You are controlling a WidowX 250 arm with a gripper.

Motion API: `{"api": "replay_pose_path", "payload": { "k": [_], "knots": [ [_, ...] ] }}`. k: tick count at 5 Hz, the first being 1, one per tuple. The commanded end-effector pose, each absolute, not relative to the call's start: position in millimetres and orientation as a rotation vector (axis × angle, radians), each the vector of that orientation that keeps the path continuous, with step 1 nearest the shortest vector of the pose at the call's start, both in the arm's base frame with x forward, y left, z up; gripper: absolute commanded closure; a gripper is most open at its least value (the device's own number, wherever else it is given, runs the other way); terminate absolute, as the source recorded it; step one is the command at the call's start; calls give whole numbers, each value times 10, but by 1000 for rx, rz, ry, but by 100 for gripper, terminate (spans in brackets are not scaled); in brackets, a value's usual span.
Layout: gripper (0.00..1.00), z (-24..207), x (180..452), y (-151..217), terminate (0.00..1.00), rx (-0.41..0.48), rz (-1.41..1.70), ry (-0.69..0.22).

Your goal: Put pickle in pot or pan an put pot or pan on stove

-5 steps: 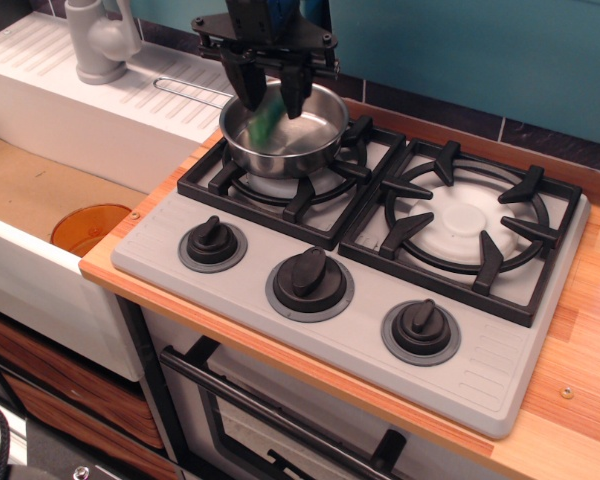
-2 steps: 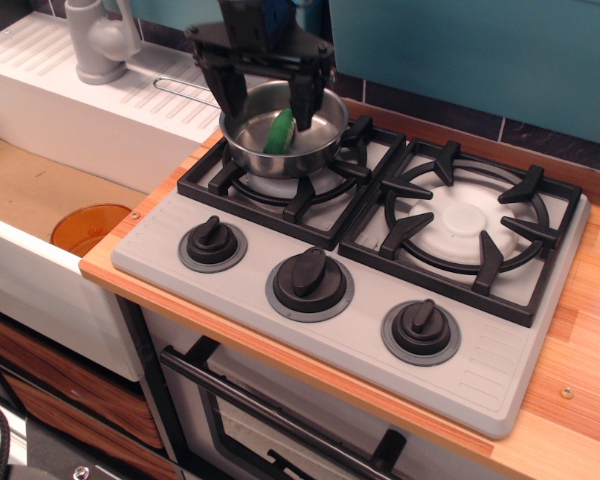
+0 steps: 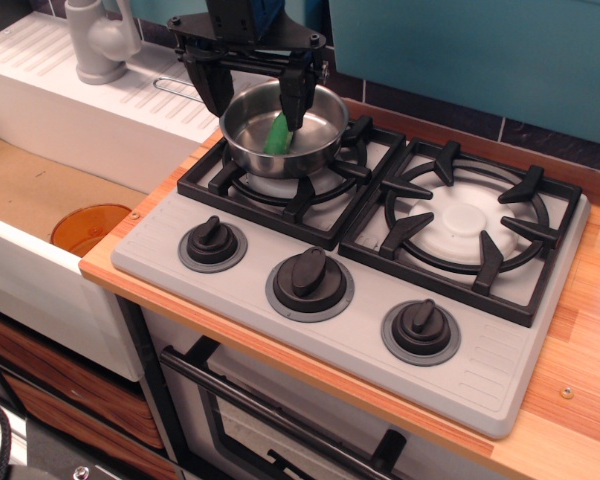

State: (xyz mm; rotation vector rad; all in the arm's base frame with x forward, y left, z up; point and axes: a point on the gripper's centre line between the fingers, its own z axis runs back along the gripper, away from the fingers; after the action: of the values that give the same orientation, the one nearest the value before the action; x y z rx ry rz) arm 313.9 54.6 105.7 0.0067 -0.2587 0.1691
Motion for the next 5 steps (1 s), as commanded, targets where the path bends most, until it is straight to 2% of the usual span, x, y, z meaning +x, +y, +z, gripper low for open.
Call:
{"api": "replay_pose_path", "payload": {
  "k": [1, 3, 5],
  "knots": [
    [0, 1268, 3177, 303, 0, 0, 214, -298],
    [0, 1201, 3252, 163, 0, -16, 235, -312],
    [0, 1202, 3282, 196, 0, -14, 221, -314]
  ]
}}
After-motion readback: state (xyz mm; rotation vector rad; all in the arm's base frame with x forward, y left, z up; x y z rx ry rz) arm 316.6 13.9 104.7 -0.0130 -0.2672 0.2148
